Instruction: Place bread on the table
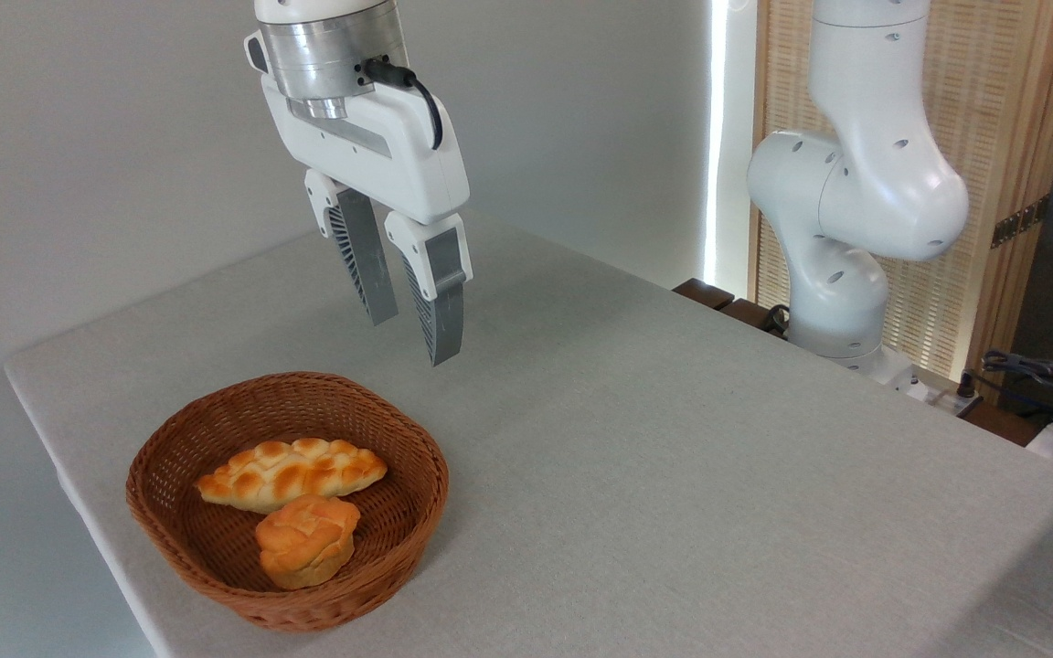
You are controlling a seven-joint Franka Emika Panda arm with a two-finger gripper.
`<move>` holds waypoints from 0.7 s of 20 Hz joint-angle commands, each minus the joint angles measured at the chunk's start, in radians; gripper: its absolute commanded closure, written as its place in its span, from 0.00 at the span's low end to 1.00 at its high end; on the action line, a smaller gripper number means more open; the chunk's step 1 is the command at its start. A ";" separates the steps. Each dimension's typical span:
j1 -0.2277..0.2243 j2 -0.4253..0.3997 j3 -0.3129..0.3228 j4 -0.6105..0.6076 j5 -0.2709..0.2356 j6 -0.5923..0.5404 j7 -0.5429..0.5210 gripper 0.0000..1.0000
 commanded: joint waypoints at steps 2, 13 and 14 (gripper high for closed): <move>-0.002 -0.001 0.003 -0.002 -0.009 0.000 0.021 0.00; -0.002 0.006 0.003 0.000 -0.011 0.013 0.018 0.00; 0.000 0.006 0.003 0.000 -0.011 0.023 0.011 0.00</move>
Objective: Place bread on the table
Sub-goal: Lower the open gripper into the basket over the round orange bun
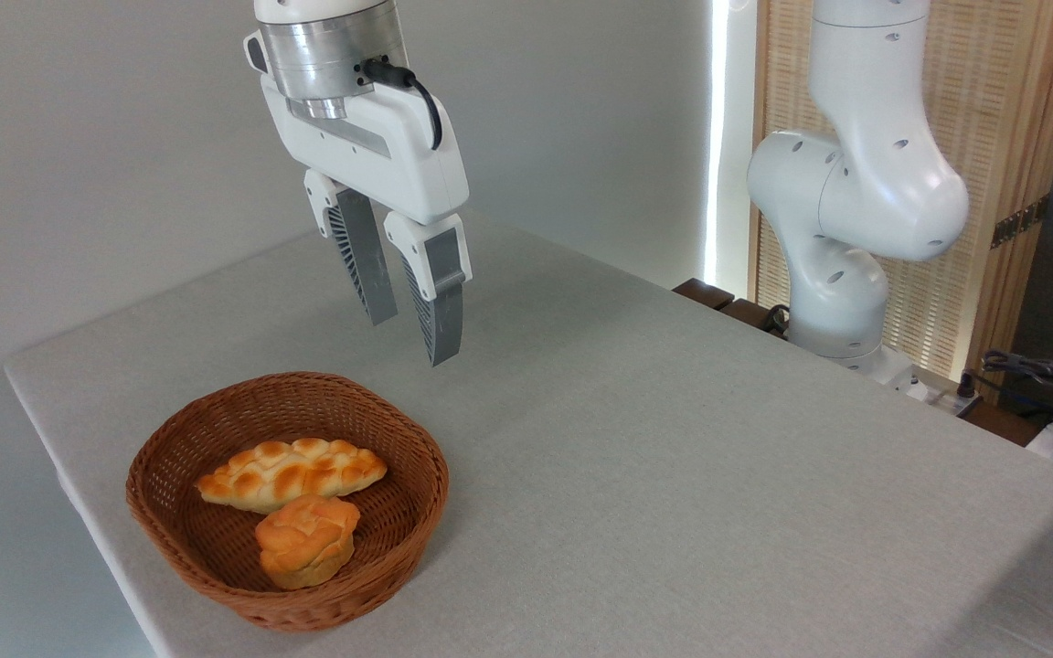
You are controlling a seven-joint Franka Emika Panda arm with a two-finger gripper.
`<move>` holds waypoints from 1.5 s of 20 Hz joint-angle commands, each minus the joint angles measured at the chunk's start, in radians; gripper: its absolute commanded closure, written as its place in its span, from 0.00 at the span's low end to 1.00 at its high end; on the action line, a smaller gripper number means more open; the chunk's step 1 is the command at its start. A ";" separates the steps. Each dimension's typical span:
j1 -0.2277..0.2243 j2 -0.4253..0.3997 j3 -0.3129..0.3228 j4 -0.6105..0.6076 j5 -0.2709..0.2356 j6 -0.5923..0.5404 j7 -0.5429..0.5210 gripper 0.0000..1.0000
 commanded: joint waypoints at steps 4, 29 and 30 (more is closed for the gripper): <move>0.000 0.057 0.001 0.059 -0.052 0.059 -0.055 0.00; -0.022 0.151 -0.042 -0.140 0.076 0.562 -0.055 0.00; -0.022 0.151 -0.042 -0.157 0.076 0.584 -0.055 0.00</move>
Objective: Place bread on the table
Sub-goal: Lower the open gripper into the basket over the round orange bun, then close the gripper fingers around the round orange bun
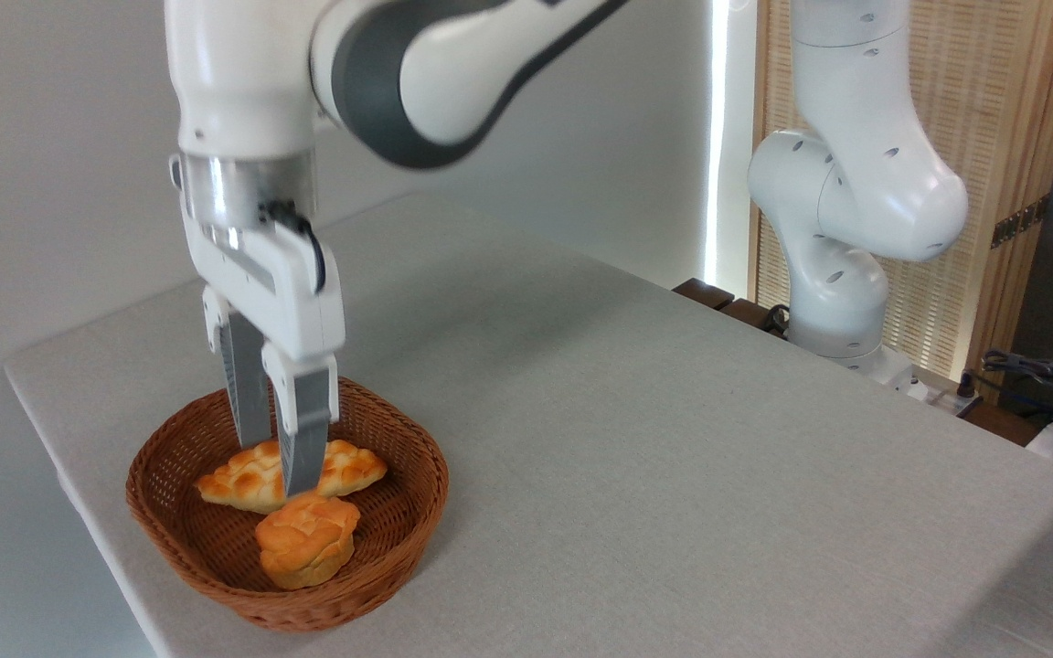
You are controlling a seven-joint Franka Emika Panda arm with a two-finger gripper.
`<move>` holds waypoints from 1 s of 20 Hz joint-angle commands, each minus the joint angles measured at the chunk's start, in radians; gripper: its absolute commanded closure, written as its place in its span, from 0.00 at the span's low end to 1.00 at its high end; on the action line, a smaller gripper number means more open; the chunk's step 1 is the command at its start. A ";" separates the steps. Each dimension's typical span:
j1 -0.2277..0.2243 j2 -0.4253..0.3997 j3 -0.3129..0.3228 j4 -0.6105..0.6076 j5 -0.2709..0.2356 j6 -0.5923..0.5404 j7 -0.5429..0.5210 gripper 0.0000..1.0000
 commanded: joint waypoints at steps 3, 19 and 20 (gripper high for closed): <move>-0.006 -0.012 0.001 -0.109 0.016 0.122 0.005 0.00; -0.024 0.025 0.001 -0.183 0.141 0.187 0.036 0.00; -0.024 0.027 0.001 -0.184 0.141 0.187 0.036 0.00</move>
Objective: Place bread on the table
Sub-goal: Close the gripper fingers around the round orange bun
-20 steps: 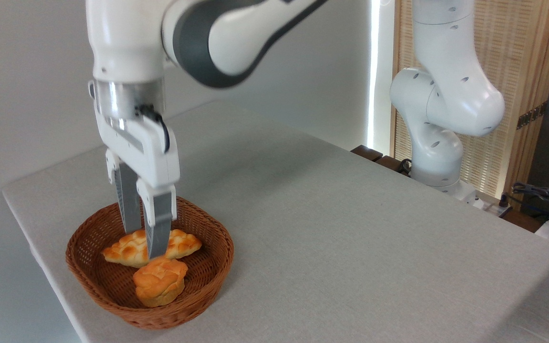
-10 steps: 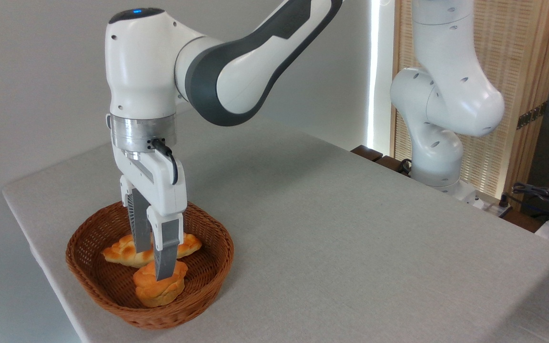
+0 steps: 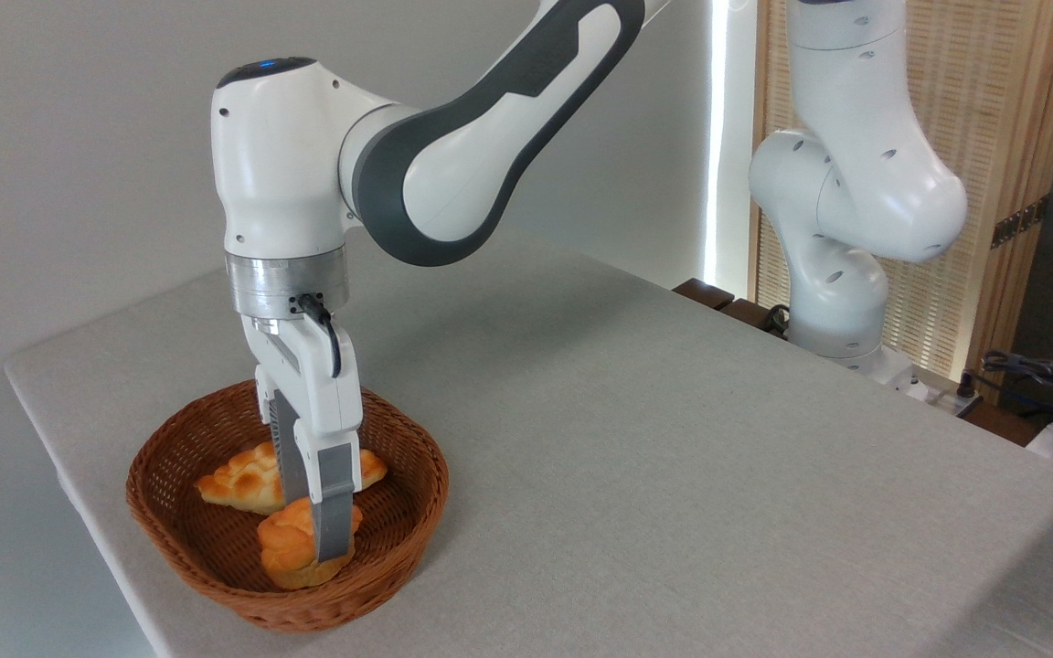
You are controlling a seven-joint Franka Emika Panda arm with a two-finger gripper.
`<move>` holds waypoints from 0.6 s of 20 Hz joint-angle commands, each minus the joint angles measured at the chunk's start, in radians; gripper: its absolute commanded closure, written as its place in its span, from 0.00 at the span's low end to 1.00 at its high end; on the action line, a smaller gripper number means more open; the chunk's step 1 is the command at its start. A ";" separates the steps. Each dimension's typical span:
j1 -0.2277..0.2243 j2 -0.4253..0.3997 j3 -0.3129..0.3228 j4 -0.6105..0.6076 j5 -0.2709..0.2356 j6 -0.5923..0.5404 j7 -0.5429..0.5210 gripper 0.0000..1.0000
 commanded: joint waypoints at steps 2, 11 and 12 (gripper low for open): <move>-0.005 0.007 0.007 -0.018 0.018 0.023 0.012 0.00; -0.023 0.022 0.007 -0.018 0.017 0.024 0.002 0.18; -0.024 0.021 0.007 -0.018 0.017 0.024 0.002 0.24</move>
